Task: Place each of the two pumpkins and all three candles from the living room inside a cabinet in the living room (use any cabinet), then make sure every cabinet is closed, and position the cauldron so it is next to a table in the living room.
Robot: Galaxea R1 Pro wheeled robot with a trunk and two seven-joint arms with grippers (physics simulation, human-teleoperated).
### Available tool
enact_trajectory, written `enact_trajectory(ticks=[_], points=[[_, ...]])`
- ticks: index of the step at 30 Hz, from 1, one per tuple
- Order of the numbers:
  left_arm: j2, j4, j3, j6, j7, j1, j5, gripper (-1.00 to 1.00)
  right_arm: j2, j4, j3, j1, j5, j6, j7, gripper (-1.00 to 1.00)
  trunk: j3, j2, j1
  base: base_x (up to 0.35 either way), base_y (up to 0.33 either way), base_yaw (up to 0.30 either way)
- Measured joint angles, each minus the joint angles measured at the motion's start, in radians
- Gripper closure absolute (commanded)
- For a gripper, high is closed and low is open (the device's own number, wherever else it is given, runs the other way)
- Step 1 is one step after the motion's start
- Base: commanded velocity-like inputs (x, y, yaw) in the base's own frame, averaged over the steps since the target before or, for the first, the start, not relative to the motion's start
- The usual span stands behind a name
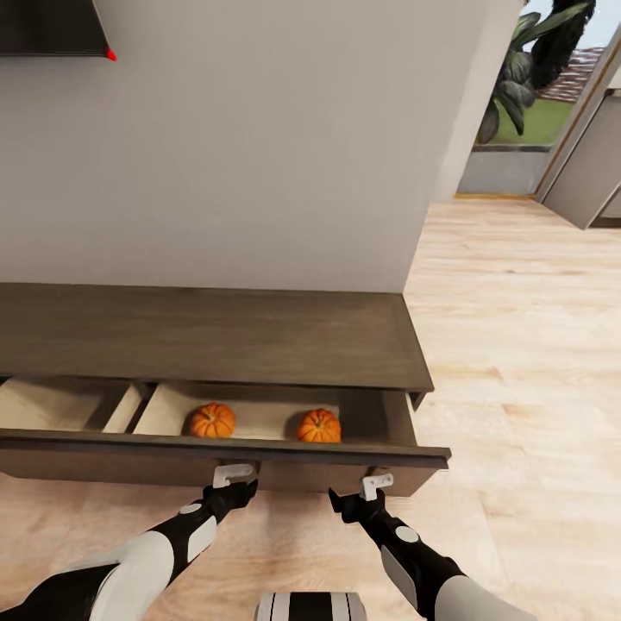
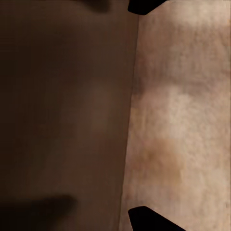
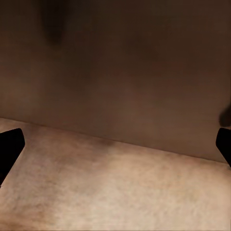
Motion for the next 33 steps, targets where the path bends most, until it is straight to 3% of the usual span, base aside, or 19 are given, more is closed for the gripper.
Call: enact_trajectory(ticks=[10, 33], points=[[0.000, 0.000, 0.002, 0.000, 0.000, 0.000, 0.000, -1.00, 0.000, 0.000, 0.001, 0.000, 0.000, 0.000, 0.000, -1.00, 0.000, 0.000, 0.000, 0.219, 0.000, 0.000], [0.001, 0.001, 0.006, 0.000, 0.000, 0.000, 0.001, -1.00, 0.000, 0.000, 0.001, 0.000, 0.000, 0.000, 0.000, -1.00, 0.000, 0.000, 0.000, 0.044, 0.000, 0.000]])
